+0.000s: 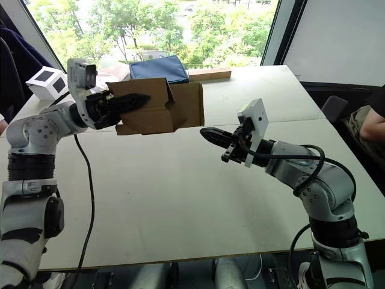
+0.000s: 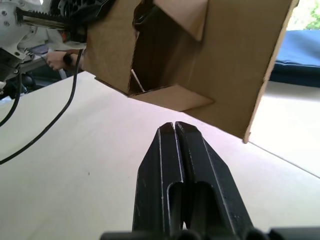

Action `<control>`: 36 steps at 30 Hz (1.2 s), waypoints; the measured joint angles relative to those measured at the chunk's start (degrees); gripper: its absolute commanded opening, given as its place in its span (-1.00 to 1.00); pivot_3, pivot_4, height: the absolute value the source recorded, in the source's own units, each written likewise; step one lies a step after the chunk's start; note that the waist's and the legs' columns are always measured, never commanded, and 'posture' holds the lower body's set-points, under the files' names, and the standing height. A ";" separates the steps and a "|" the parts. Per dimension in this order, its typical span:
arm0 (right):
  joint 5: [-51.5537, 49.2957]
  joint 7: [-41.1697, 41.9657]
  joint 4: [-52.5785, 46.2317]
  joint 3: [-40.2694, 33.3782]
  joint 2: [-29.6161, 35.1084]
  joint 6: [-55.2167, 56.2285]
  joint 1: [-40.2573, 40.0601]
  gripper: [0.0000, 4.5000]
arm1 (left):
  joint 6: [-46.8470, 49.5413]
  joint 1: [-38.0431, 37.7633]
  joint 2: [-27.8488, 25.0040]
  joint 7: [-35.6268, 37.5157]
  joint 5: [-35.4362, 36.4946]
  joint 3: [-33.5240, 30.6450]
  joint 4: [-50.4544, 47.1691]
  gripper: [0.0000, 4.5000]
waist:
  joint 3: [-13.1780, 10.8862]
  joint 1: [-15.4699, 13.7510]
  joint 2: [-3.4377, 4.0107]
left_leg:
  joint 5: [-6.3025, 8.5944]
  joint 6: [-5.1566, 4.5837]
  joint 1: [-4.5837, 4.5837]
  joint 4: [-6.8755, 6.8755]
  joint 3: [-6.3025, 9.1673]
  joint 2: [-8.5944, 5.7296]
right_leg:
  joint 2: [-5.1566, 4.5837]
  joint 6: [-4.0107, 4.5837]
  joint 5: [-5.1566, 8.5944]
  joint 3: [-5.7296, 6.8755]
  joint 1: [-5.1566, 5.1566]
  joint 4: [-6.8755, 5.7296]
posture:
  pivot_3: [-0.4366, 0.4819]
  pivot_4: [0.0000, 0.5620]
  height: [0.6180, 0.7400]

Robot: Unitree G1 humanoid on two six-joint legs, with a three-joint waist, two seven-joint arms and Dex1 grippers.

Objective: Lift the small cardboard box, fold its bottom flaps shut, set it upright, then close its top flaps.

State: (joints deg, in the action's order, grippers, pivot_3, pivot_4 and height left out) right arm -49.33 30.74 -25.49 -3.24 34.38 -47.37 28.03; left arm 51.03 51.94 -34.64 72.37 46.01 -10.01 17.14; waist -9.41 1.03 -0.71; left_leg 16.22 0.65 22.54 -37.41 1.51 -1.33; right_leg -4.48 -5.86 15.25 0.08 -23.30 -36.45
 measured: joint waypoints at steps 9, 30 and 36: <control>6.46 1.64 3.91 5.36 -5.32 3.28 4.79 -0.99 | 2.64 -0.47 0.55 -1.14 1.62 0.02 -3.07 -1.00 | -0.01 -0.28 -0.02 | -0.01 0.01 0.01 -0.04 0.01 -0.06 | -0.07 0.00 0.00 0.00 0.03 0.00 | -0.05 -0.47 0.95; -7.11 7.09 6.84 -10.21 -0.73 -2.31 5.05 -0.99 | 3.70 -1.56 1.14 -2.61 2.61 0.01 -5.68 -1.00 | -0.03 -0.38 -0.04 | 0.00 0.00 0.00 -0.03 0.02 -0.08 | -0.13 0.00 0.00 0.01 0.06 0.02 | -0.05 -0.47 0.95; -2.33 1.06 16.57 -13.07 -3.10 2.13 6.31 -0.99 | 3.69 -1.38 1.23 -2.75 3.26 -0.07 -5.66 -1.00 | -0.03 -0.04 -0.04 | -0.01 0.01 -0.02 0.04 -0.01 0.00 | -0.04 0.00 0.00 0.00 0.00 0.01 | -0.05 -0.47 0.95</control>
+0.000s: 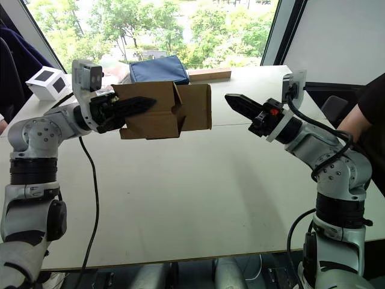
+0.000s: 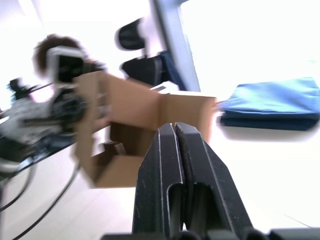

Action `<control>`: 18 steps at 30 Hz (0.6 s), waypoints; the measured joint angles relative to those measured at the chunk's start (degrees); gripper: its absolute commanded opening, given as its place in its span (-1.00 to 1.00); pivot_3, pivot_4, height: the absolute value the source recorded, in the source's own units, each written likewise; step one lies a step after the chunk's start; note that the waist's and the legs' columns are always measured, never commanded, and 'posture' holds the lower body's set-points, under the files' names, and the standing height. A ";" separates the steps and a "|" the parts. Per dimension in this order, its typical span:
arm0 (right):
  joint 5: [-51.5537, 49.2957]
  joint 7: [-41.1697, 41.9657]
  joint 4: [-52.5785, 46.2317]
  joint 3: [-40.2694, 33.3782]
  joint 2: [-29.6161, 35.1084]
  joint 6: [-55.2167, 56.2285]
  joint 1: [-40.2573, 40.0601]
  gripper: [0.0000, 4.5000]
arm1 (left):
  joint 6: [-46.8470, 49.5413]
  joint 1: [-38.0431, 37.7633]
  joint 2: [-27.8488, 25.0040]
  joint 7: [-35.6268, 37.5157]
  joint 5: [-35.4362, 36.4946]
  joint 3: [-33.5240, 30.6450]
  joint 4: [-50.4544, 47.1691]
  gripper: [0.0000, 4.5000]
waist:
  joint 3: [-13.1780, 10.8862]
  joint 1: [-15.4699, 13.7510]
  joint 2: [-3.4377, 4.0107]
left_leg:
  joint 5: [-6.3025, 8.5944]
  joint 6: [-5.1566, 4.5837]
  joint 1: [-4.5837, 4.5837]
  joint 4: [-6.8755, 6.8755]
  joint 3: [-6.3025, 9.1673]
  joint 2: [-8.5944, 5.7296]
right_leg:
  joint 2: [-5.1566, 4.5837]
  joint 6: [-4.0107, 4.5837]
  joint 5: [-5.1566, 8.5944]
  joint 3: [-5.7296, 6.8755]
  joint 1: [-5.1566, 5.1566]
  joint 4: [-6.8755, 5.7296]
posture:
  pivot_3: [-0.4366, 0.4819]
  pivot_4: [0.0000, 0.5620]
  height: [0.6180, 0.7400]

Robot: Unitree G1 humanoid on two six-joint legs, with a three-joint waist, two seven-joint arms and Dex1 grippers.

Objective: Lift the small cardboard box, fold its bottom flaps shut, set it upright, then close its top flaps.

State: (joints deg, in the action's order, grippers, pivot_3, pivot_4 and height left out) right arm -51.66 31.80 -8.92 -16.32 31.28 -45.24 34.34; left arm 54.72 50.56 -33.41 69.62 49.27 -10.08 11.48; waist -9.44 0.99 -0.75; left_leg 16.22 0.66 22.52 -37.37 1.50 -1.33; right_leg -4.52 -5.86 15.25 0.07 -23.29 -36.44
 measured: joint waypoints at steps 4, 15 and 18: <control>8.58 -1.88 3.63 5.77 -1.59 3.98 -0.17 -0.99 | 0.00 0.46 0.01 0.01 0.00 0.02 0.10 -1.00 | -0.01 -0.08 0.01 | -0.01 0.01 0.03 0.00 -0.03 -0.03 | -0.01 0.00 0.00 -0.01 -0.04 -0.01 | -0.05 -0.47 0.95; 1.53 0.90 -0.69 7.48 -11.45 3.44 -0.75 -0.99 | -0.23 1.68 0.34 0.20 -0.36 0.32 1.97 -1.00 | -0.01 -0.22 0.02 | -0.02 0.03 0.04 -0.04 0.01 -0.04 | -0.03 0.00 0.00 -0.01 -0.03 -0.04 | -0.05 -0.47 0.95; -3.85 0.53 -4.08 5.68 -12.21 1.39 -2.03 -0.99 | -0.37 1.67 0.33 0.31 -0.65 0.34 2.20 -1.00 | -0.01 -0.25 0.01 | -0.02 0.03 0.03 -0.05 0.01 -0.04 | -0.04 0.00 0.00 -0.01 0.00 -0.04 | -0.05 -0.47 0.95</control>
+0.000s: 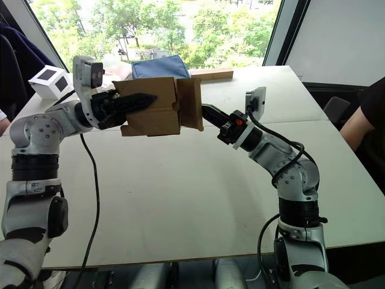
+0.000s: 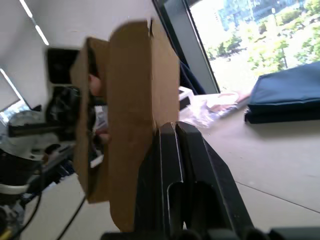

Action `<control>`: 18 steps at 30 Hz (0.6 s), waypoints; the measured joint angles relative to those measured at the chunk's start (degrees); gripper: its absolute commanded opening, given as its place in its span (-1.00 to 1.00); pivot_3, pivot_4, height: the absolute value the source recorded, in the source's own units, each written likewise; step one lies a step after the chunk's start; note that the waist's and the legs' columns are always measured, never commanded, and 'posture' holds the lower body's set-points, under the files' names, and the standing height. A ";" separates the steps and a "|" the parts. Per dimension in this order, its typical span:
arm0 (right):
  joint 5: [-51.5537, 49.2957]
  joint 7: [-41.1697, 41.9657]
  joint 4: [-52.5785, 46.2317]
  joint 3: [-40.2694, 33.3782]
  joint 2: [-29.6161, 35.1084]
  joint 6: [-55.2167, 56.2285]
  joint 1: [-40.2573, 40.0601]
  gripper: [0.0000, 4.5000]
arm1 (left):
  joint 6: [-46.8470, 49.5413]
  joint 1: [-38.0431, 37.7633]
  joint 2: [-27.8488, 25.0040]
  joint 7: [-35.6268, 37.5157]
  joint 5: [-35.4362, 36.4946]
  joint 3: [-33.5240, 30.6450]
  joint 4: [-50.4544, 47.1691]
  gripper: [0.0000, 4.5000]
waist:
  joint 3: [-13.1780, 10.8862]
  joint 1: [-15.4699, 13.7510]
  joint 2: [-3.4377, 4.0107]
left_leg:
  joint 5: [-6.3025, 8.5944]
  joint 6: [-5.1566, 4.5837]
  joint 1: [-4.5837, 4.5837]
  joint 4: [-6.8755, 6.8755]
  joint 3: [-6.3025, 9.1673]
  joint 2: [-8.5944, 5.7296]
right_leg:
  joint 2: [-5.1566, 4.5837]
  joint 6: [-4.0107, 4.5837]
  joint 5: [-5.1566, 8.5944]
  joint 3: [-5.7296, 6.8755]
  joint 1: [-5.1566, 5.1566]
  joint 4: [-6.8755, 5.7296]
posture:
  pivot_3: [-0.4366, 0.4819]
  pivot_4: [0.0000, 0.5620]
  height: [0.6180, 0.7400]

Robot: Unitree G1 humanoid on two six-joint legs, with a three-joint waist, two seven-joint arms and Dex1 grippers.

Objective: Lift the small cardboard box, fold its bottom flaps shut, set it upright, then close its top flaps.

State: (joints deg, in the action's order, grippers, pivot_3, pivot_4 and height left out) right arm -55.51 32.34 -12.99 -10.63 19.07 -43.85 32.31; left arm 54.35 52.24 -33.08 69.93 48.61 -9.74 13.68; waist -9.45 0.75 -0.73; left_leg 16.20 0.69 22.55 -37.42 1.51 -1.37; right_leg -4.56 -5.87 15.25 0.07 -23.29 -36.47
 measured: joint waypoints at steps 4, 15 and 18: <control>-4.58 -1.95 -1.70 -1.25 -1.42 -1.63 -2.36 -0.99 | -0.13 0.00 0.00 0.05 -0.52 0.00 0.31 -1.00 | 0.00 0.05 0.00 | 0.00 0.00 -0.01 0.02 0.00 0.00 | 0.01 0.00 0.00 0.00 -0.02 0.00 | -0.05 -0.47 0.95; -8.46 -6.59 -3.02 -1.14 -7.40 0.08 -3.58 0.01 | -0.14 0.52 0.40 0.32 -0.80 0.08 1.72 -1.00 | 0.00 0.09 0.00 | 0.00 0.00 0.00 0.01 -0.01 -0.01 | 0.02 0.00 0.00 -0.01 -0.04 -0.04 | -0.05 -0.47 0.95; -8.58 -7.30 -2.87 -1.14 -8.69 0.72 -4.50 0.01 | -0.14 0.98 0.40 0.55 -1.08 0.08 2.10 -1.00 | 0.00 0.08 0.00 | 0.00 0.00 0.00 0.01 -0.01 -0.01 | 0.01 0.00 0.00 -0.01 -0.04 -0.05 | -0.05 -0.47 0.95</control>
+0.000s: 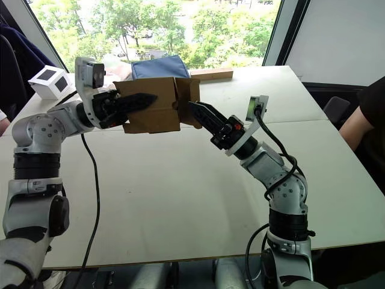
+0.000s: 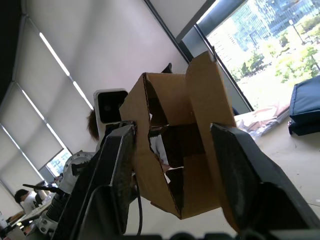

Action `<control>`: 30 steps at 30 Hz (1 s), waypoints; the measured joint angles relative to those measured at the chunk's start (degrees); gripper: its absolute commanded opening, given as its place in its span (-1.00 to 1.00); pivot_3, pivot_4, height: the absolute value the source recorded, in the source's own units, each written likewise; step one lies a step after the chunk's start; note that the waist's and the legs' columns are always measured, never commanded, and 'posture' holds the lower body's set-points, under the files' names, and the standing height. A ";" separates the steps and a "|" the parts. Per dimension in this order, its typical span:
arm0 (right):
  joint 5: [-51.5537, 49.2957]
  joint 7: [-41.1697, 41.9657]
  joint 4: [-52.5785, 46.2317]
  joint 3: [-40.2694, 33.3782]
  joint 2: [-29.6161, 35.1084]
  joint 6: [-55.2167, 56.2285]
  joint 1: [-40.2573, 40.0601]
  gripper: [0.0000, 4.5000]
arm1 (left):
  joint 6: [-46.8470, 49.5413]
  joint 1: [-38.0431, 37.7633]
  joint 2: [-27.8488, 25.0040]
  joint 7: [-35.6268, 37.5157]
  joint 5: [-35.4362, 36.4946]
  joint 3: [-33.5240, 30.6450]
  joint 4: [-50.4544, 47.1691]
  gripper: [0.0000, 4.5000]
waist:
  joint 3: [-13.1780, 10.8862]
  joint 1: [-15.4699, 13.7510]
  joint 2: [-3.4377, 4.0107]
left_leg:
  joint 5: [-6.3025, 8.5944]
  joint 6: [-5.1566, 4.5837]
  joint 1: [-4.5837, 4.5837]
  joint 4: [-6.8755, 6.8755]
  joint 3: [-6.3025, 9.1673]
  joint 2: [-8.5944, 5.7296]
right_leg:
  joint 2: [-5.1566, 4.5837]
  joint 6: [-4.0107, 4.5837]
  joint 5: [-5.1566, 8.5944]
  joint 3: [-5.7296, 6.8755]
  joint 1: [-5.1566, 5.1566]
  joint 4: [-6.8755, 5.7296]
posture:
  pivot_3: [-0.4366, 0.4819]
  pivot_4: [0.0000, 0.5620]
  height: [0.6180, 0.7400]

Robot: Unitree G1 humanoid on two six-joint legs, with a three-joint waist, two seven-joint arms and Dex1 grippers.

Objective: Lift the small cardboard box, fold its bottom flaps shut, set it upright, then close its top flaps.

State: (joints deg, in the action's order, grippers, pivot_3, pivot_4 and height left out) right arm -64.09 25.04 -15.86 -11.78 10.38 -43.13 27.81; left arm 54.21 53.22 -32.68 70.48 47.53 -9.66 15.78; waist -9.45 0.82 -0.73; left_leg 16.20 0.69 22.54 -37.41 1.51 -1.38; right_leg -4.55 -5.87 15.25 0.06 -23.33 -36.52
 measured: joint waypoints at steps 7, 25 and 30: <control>-6.12 -3.12 0.09 -0.61 -5.02 1.09 -1.51 0.01 | -0.18 0.66 0.42 0.36 -0.30 0.00 0.03 -1.00 | 0.00 0.12 0.00 | 0.00 0.00 0.00 0.01 0.00 0.00 | 0.00 0.00 0.00 -0.01 -0.04 -0.05 | -0.05 -0.47 0.95; -2.63 -1.07 11.74 -5.22 9.97 4.71 0.49 0.98 | -0.16 0.45 -0.01 0.47 -0.70 -0.11 -0.35 -1.00 | -0.01 0.26 0.00 | 0.01 -0.02 -0.02 0.03 -0.05 0.02 | 0.05 0.00 0.00 -0.04 -0.04 -0.04 | -0.05 -0.47 0.95; -0.91 0.08 14.48 -2.90 3.95 5.45 2.11 0.98 | -0.22 0.47 0.10 0.51 -0.73 -0.06 -0.32 -1.00 | -0.01 0.18 0.01 | 0.00 -0.01 -0.02 0.02 -0.04 0.02 | 0.03 0.00 0.00 -0.06 -0.06 -0.10 | -0.05 -0.47 0.95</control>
State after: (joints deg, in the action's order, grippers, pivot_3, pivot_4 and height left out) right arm -65.00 25.11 -1.38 -14.68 14.33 -37.68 29.92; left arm 53.99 53.69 -32.58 70.98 46.80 -9.72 15.45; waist -9.46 1.00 -0.72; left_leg 16.20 0.68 22.53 -37.39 1.46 -1.36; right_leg -4.51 -5.86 15.25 0.00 -23.39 -36.63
